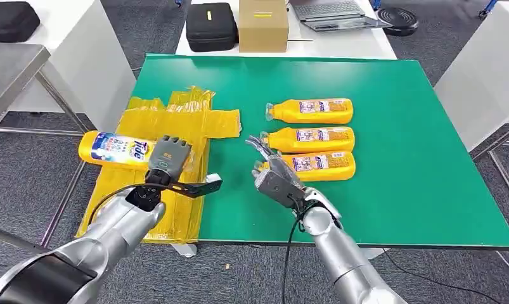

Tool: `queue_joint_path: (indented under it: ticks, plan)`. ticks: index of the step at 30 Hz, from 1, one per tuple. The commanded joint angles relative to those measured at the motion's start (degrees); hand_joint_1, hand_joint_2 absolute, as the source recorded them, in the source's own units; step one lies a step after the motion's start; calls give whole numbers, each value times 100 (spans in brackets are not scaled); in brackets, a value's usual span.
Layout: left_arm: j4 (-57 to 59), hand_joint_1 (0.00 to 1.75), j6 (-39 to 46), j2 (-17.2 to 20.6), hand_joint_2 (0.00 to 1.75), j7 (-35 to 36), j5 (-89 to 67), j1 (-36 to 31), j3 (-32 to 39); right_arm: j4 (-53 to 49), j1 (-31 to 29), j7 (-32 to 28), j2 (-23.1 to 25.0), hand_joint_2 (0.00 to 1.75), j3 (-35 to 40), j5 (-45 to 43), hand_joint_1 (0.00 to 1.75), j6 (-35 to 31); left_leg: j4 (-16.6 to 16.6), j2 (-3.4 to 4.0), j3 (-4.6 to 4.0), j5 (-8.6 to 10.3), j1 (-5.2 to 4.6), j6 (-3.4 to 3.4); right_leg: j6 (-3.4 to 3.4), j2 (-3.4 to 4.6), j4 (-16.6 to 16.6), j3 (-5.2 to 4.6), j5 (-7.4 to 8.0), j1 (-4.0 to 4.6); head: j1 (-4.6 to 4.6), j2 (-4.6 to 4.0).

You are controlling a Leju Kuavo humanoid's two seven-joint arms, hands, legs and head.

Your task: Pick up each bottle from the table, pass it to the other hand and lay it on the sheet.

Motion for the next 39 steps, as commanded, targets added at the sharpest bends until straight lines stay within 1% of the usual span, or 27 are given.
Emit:
queue_joint_path:
  ticks: [1,3,4,6,7,10,11,12,13,16,18,21,22,23,24,25,26,27,28,29,31,32,33,34,35,36,39]
  plan:
    - [760,175,53,-156,175,-186,183,-239,-100,620,-362,-93,-39,0,118,5,0,33,8,4,26,-15,11,-11,-11,0,1,30,-12,12,0,0]
    - [760,175,145,-176,175,-257,173,-235,-14,672,-422,-93,-9,0,127,14,0,16,1,7,15,-8,5,-7,-7,4,-1,15,-5,5,0,0]
    - [749,175,272,-216,175,-353,237,-238,107,692,-476,-87,8,0,123,16,0,5,7,11,25,-16,8,-11,-10,7,3,25,-11,9,2,0]
    - [711,175,490,-310,175,-664,550,-223,479,672,-486,-41,1,0,98,18,0,-3,2,6,12,-7,4,-7,-6,4,0,12,-4,5,0,0]
    - [709,175,513,-332,175,-719,626,-223,561,657,-453,-48,-15,0,89,18,0,-14,12,9,29,-20,10,-12,-12,5,7,30,-16,11,2,0]
    - [710,175,513,-334,175,-720,626,-224,562,656,-437,-54,-24,0,85,17,0,-20,-1,1,13,-5,4,-5,-6,-1,-3,15,-4,4,2,0]
    - [695,175,568,-350,175,-832,767,-201,702,618,-398,-53,-31,0,81,19,0,-28,6,7,31,-17,10,-11,-10,4,1,33,-13,11,0,0]
    - [662,175,761,-370,175,-1119,983,-166,921,536,-287,-55,-73,0,81,22,0,-49,2,6,18,-10,6,-8,-7,4,-1,19,-7,6,0,0]
    - [647,175,789,-410,175,-1384,1272,-145,1174,517,-232,-61,-103,0,88,22,0,-64,8,9,34,-20,10,-13,-12,5,2,36,-15,11,0,0]
    - [618,175,962,-474,175,-1779,1627,-148,1493,531,-187,-64,-126,0,119,20,0,-94,5,-5,35,-18,12,-13,-12,-9,-2,41,-18,13,0,0]
    - [626,175,1022,-468,175,-1773,1544,-163,1434,535,-191,-64,-126,0,127,21,0,-99,0,-1,17,-8,5,-7,-7,-3,-3,19,-7,6,2,0]
    - [630,175,1018,-475,175,-1769,1540,-170,1432,531,-201,-64,-118,0,130,21,0,-100,9,8,36,-22,12,-13,-12,4,1,39,-17,13,0,0]
    - [630,175,1018,-475,175,-1769,1540,-170,1432,531,-201,-64,-118,0,130,21,0,-100,3,3,20,-11,6,-9,-8,-1,-1,22,-9,7,0,0]
    - [631,175,1024,-477,175,-1775,1541,-166,1434,530,-210,-64,-117,0,131,20,0,-96,7,5,34,-19,12,-13,-13,1,0,36,-16,13,2,0]
    - [650,175,967,-499,175,-1816,1651,-166,1533,538,-215,-64,-121,0,140,18,0,-96,3,2,22,-12,8,-10,-9,-2,-1,24,-10,9,0,0]
    - [664,175,1088,-467,175,-1755,1411,-171,1366,560,-231,-66,-132,0,158,8,0,-91,7,4,38,-21,13,-14,-14,-1,1,41,-18,14,0,0]
    - [676,175,1038,-490,175,-1763,1478,-160,1438,581,-242,-72,-139,0,164,-9,0,-77,1,4,19,-9,7,-8,-8,1,-3,21,-7,8,0,0]
    - [681,175,1003,-501,175,-1793,1565,-144,1517,599,-252,-82,-144,0,165,-28,0,-55,5,6,37,-20,11,-13,-12,2,0,39,-17,13,2,0]
    - [711,175,1001,-484,175,-1737,1476,-132,1462,628,-273,-89,-148,0,170,-38,0,-53,2,6,25,-13,8,-9,-9,3,-3,26,-10,9,0,0]
    - [725,175,978,-479,175,-1739,1490,-102,1485,671,-307,-100,-139,0,170,-57,0,-35,8,8,40,-23,12,-14,-13,4,1,42,-19,13,0,0]
    - [759,175,960,-463,175,-1682,1444,-61,1466,715,-343,-105,-124,0,177,-64,0,-32,-2,7,23,-10,5,-8,-7,5,-5,23,-7,6,2,0]
    - [774,175,983,-441,175,-1621,1340,-27,1399,737,-354,-110,-109,0,179,-77,0,-20,4,12,39,-21,10,-12,-12,8,-1,39,-15,11,0,0]
    - [789,175,929,-434,175,-1566,1333,1,1393,749,-356,-111,-103,0,187,-78,0,-18,0,11,30,-14,6,-10,-9,8,-2,29,-11,7,0,0]
    - [806,175,946,-400,175,-1483,1170,21,1282,761,-358,-112,-100,0,201,-78,0,-20,-3,9,22,-9,3,-7,-7,6,-4,21,-6,4,0,0]
    - [823,175,893,-385,175,-1395,1120,59,1262,783,-360,-111,-104,0,217,-76,0,-19,3,16,38,-20,9,-13,-12,12,-1,38,-14,10,2,0]
    - [835,175,911,-347,175,-1291,911,84,1126,814,-371,-121,-110,0,238,-81,0,-18,-2,12,27,-11,5,-9,-8,9,-4,26,-7,6,0,0]
    - [863,175,890,-318,175,-1184,741,125,1011,829,-372,-126,-112,0,243,-85,0,-25,-2,13,28,-13,6,-10,-10,10,-3,27,-8,6,0,0]
